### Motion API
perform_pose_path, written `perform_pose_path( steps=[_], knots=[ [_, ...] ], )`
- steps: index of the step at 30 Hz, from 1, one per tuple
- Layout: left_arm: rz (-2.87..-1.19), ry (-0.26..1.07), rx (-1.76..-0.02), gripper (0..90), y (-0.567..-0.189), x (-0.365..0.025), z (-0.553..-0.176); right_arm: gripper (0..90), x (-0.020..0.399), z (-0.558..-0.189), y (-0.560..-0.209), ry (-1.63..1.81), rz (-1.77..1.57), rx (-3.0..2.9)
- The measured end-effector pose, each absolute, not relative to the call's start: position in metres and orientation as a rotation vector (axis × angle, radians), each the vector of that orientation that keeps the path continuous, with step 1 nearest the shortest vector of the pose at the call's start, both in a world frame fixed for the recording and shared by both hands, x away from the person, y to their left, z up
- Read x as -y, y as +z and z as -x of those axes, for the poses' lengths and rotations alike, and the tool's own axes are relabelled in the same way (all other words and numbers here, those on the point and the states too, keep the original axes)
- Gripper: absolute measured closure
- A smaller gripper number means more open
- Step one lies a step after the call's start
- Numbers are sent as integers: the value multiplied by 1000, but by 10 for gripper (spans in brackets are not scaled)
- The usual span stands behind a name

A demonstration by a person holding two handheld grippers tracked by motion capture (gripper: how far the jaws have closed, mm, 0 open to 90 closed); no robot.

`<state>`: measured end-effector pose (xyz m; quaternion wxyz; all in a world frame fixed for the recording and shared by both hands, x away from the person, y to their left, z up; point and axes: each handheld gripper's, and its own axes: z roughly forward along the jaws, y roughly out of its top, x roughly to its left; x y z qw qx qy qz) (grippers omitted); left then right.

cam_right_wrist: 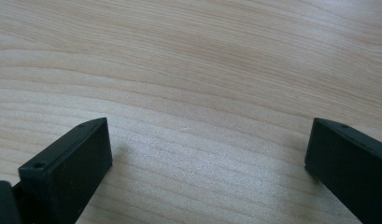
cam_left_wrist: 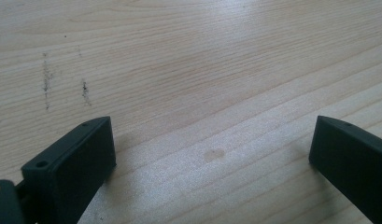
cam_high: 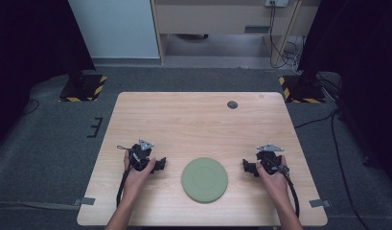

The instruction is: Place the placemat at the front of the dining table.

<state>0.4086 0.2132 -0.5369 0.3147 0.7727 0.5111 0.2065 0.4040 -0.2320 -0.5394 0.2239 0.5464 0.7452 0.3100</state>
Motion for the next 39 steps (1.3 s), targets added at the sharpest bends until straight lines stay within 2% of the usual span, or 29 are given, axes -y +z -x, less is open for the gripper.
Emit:
perform_pose_path(
  steps=[9, 30, 39],
  knots=[
    [-2026, 535, -1336, 25, -535, -215, -406, 50, 233, -397, -533, 914, -1467, -2083],
    [-2003, 529, -1246, 23, -520, -216, -387, 51, 234, -379, -515, 995, -1373, -2139],
    [-1976, 501, -1225, 26, -518, -217, -376, 58, 218, -365, -511, 1011, -1287, -2160]
  ],
)
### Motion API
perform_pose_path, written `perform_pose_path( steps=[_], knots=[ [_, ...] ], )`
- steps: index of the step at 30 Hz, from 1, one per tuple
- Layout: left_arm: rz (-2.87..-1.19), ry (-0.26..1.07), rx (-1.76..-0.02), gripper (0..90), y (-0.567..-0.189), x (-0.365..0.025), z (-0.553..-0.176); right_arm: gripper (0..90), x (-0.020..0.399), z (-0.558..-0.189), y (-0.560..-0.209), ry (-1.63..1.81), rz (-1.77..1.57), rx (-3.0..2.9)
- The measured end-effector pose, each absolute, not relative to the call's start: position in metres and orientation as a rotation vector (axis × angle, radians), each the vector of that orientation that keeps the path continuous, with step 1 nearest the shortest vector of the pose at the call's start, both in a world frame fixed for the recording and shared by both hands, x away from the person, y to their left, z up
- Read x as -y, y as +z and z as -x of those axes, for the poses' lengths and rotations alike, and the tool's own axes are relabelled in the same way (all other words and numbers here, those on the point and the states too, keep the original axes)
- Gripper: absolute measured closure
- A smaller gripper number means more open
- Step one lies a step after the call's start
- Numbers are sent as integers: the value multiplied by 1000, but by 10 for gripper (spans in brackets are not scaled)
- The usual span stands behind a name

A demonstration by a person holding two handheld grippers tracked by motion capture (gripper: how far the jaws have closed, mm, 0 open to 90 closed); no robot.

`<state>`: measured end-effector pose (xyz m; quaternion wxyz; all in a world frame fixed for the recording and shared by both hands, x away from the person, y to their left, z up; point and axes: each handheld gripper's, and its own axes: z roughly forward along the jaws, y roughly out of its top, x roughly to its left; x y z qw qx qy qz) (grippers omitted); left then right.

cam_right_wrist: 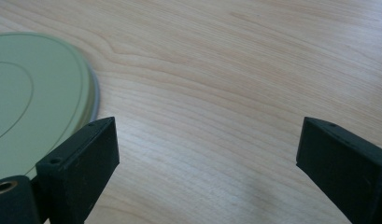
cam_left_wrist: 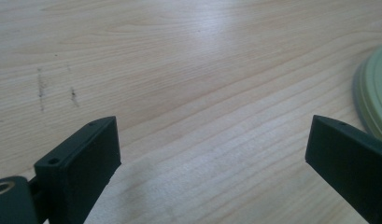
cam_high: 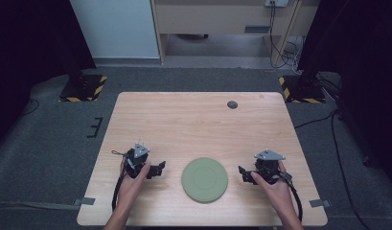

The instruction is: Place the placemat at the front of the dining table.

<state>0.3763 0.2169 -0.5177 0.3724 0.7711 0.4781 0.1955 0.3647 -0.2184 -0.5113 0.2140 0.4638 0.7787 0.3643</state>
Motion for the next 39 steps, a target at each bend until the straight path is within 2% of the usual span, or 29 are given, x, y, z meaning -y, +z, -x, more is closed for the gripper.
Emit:
perform_pose_path(
  steps=[11, 39],
  knots=[
    [-1965, 487, -1173, 30, -515, -211, -366, 52, 205, -347, -508, 1040, -1205, -2226],
    [-2044, 444, -1061, 30, -521, -182, -349, 68, 186, -340, -515, 1050, -1125, -2314]
  ],
)
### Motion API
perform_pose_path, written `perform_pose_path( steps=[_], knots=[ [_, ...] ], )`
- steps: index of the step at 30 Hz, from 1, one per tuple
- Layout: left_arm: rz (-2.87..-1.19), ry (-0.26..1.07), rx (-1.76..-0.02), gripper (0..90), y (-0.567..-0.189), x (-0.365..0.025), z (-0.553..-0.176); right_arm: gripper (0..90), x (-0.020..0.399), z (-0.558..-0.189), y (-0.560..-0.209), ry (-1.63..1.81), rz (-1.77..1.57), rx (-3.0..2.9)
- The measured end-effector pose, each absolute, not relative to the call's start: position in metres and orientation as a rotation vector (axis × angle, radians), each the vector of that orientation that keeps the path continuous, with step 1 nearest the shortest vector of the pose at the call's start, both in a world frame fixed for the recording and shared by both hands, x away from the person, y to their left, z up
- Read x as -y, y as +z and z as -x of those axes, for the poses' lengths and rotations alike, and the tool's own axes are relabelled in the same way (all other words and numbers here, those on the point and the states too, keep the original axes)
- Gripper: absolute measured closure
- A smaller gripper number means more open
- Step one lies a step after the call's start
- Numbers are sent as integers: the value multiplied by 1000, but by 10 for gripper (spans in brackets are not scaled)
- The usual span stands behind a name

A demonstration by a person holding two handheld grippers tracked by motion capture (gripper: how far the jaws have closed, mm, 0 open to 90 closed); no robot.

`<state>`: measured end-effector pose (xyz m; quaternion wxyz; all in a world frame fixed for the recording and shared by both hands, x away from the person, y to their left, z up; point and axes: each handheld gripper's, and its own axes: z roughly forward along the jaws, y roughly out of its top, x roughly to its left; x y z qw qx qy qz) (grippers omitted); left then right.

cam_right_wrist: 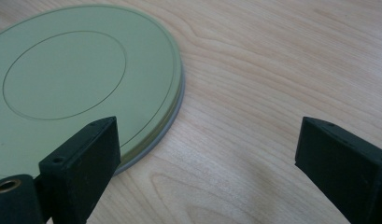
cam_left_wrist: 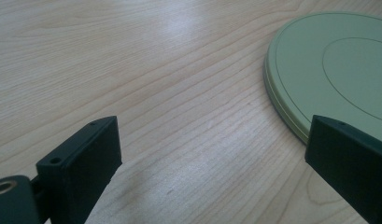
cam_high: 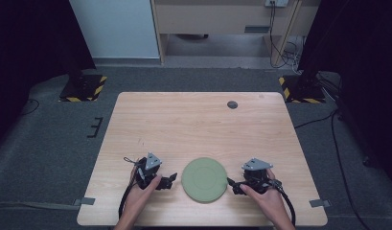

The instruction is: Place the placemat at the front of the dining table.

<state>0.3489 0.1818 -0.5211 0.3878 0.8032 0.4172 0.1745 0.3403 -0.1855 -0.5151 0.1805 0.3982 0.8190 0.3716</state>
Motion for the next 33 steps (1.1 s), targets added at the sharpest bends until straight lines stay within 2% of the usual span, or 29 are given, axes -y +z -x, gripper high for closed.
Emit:
perform_pose_path(
  steps=[33],
  knots=[
    [-2127, 411, -989, 28, -528, -160, -344, 70, 175, -337, -522, 981, -1038, -2414]
  ],
)
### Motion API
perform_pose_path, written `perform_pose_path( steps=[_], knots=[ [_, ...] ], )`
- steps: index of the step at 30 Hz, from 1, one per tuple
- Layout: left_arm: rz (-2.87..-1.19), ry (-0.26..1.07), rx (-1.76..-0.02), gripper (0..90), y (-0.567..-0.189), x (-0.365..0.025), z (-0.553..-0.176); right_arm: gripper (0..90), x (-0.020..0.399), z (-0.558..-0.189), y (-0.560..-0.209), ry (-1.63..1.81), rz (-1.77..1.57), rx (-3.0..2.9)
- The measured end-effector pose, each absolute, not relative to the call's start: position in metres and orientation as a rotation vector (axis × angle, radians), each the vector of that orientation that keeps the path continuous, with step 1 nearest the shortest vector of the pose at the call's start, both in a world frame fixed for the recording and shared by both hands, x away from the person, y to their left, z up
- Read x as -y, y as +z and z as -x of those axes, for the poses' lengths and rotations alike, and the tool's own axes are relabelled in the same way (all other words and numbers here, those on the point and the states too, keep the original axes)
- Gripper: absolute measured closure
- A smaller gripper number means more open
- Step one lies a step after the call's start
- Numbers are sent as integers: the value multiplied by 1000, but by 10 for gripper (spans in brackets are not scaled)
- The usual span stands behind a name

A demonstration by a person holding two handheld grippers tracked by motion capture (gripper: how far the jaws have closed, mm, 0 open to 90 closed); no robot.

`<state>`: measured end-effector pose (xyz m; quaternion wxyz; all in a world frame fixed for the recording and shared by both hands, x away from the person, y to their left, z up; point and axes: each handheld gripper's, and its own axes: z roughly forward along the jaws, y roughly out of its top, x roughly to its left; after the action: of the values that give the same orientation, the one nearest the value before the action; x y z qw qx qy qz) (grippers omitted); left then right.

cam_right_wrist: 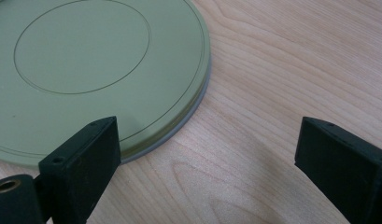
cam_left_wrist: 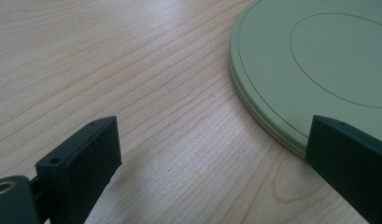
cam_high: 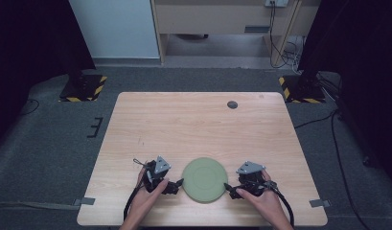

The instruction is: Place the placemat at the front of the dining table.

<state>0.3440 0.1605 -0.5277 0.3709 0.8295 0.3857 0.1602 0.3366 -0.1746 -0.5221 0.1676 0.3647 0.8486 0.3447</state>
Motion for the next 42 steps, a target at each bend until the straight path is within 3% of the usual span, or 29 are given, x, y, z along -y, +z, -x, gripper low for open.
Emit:
perform_pose_path(
  steps=[42],
  knots=[
    [-2117, 455, -1025, 1, -530, -153, -346, 25, 173, -339, -523, 938, -1058, -2371]
  ],
)
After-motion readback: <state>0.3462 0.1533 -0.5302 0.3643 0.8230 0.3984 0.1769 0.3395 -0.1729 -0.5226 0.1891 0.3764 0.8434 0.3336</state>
